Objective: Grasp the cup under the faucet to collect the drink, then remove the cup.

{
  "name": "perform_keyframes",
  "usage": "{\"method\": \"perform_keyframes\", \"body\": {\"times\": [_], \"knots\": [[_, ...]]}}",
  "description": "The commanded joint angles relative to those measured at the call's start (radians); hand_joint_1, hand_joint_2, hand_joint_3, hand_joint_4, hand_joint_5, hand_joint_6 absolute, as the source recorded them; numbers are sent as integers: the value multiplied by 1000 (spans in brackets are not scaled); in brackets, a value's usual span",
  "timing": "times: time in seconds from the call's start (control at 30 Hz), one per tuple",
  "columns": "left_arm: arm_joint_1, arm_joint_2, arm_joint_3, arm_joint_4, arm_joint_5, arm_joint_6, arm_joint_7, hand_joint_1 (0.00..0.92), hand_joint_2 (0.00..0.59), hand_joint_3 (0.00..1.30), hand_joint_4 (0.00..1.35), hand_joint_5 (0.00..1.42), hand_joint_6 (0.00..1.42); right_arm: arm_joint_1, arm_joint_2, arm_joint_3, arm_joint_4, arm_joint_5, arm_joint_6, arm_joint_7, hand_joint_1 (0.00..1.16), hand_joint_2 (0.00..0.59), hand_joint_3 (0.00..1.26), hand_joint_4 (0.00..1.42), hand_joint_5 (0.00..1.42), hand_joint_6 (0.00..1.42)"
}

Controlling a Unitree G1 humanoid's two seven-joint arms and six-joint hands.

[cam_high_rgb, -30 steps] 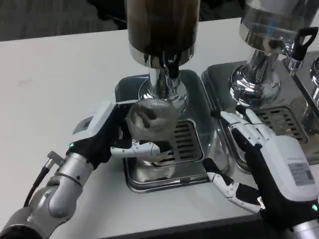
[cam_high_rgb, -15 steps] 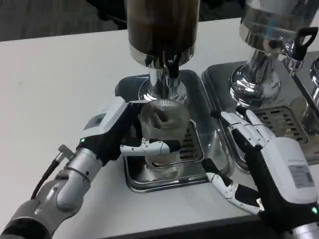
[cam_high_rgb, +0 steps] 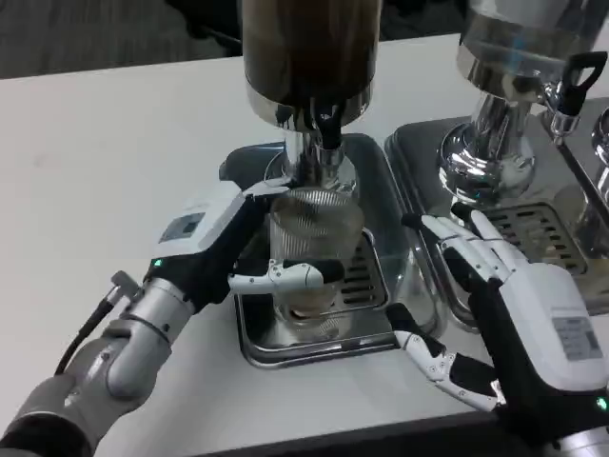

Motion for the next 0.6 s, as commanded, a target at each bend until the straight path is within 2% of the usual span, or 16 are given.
{"method": "perform_keyframes", "body": {"times": [0.03, 0.1, 0.17, 0.6], "knots": [[2, 26, -22, -46, 45, 24, 52, 193, 41, 445, 7, 97, 178, -7, -5, -1, -4, 5, 1, 4, 555, 380, 208, 184, 73, 195], [-1, 29, -38, -54, 66, 41, 46, 177, 39, 433, 0, 13, 104, -11, -6, -1, -1, 6, 0, 6, 555, 380, 210, 185, 73, 195], [-4, 30, -51, -58, 72, 51, 42, 169, 40, 411, 0, 1, 10, -12, -6, 0, 0, 7, 0, 7, 555, 380, 213, 186, 73, 195], [-14, 27, -88, -48, 86, 91, 29, 161, 46, 294, 0, 0, 0, -18, -9, -2, 3, 17, -3, 15, 570, 380, 218, 187, 73, 195]]}}
